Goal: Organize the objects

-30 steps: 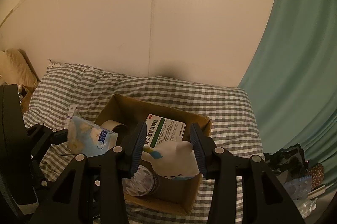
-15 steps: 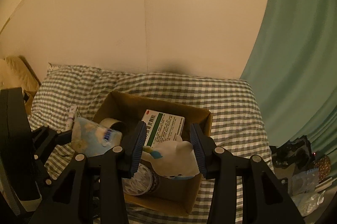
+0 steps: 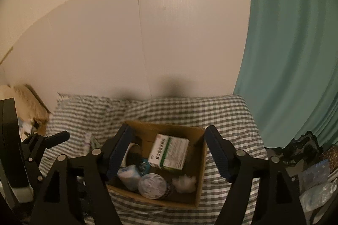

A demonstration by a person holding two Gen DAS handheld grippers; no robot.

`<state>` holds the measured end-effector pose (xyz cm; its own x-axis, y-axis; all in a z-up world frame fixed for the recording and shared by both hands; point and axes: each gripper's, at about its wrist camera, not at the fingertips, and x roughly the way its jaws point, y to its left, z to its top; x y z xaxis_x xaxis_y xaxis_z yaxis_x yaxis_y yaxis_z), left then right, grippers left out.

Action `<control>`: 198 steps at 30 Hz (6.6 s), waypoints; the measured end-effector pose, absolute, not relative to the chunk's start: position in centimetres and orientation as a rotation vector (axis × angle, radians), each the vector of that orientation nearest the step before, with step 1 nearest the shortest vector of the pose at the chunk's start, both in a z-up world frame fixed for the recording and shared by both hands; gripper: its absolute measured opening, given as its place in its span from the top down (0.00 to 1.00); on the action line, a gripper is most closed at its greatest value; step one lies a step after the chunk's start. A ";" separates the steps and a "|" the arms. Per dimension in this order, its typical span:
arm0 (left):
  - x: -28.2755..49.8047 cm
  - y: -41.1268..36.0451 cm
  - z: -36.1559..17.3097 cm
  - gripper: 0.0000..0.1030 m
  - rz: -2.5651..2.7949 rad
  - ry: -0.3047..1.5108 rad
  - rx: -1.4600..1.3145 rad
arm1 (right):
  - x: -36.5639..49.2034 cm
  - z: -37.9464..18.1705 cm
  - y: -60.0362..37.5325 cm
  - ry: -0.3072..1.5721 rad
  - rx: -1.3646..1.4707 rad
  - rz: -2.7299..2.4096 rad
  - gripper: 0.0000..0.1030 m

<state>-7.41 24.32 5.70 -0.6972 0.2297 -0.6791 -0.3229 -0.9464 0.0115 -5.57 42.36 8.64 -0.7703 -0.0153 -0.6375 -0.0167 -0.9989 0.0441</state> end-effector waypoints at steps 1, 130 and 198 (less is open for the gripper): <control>-7.1 23.4 6.4 0.00 2.656 0.185 -1.019 | -4.9 9.3 41.9 0.070 -1.049 2.964 0.25; -15.8 14.6 -17.3 0.90 2.484 -0.064 -1.609 | -9.5 -5.8 30.1 0.128 -1.191 2.921 0.78; -14.8 28.4 2.2 0.19 2.637 -0.019 -1.282 | -9.3 -0.8 44.0 0.004 -1.305 2.750 0.51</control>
<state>-14.81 28.39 2.16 -0.5999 0.1927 -0.7765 -0.1813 -0.9780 -0.1027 -9.29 44.02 -0.77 -0.6285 0.0871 -0.7729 -0.0896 -0.9952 -0.0393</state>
